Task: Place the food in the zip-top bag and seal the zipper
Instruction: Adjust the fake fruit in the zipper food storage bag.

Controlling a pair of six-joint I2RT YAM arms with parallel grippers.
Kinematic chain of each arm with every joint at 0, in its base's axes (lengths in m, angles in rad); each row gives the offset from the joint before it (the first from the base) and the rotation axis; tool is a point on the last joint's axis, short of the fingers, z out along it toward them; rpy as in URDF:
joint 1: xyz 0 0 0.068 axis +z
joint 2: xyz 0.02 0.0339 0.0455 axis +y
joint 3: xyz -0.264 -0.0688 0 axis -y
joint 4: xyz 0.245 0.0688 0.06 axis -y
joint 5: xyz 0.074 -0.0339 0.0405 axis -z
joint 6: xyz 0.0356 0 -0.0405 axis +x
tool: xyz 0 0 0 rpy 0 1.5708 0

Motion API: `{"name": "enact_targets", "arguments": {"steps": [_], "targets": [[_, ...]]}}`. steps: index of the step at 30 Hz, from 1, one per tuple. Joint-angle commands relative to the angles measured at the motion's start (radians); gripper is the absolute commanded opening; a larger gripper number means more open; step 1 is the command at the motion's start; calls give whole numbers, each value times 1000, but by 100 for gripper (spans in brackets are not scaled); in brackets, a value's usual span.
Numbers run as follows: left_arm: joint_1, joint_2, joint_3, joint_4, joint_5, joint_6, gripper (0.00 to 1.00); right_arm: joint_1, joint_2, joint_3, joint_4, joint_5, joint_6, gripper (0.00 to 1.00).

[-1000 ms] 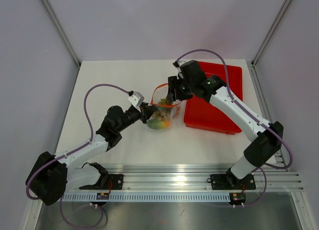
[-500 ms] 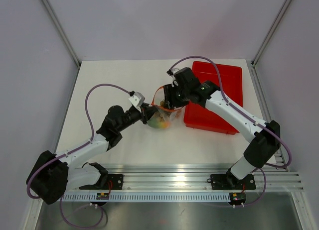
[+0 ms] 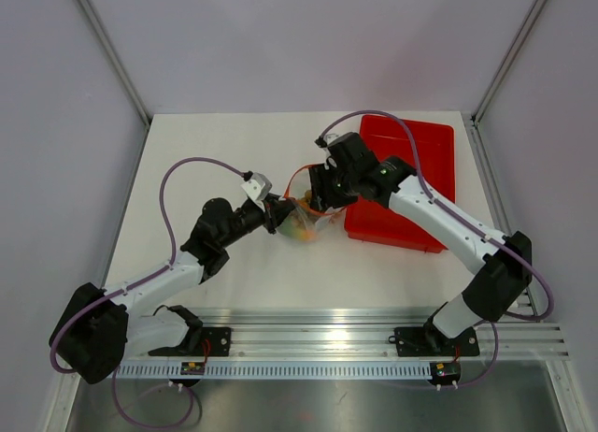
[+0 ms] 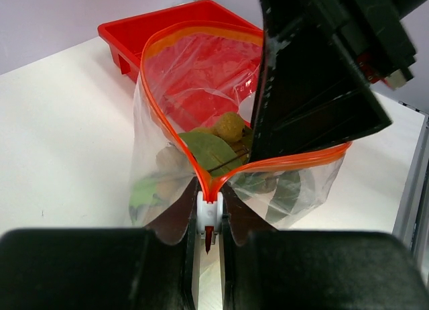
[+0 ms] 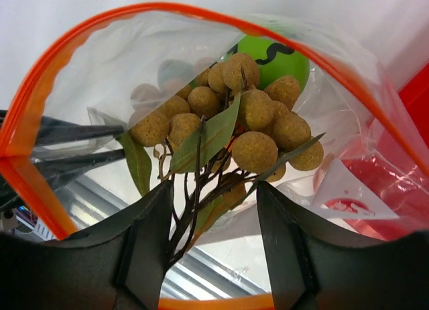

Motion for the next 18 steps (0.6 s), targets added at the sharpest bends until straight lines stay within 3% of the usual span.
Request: {"name": "enact_targets", "arguments": {"steps": [1,7,18], "targets": [[5,-2,11,39,19,10,0,11,-84,12,9,1,8,60],[5,-2,12,38,20,10,0,12,-127,15,11,-15,0,61],[5,0,17,34,26,5,0,40,-72,0,5,-30,-12,48]]}}
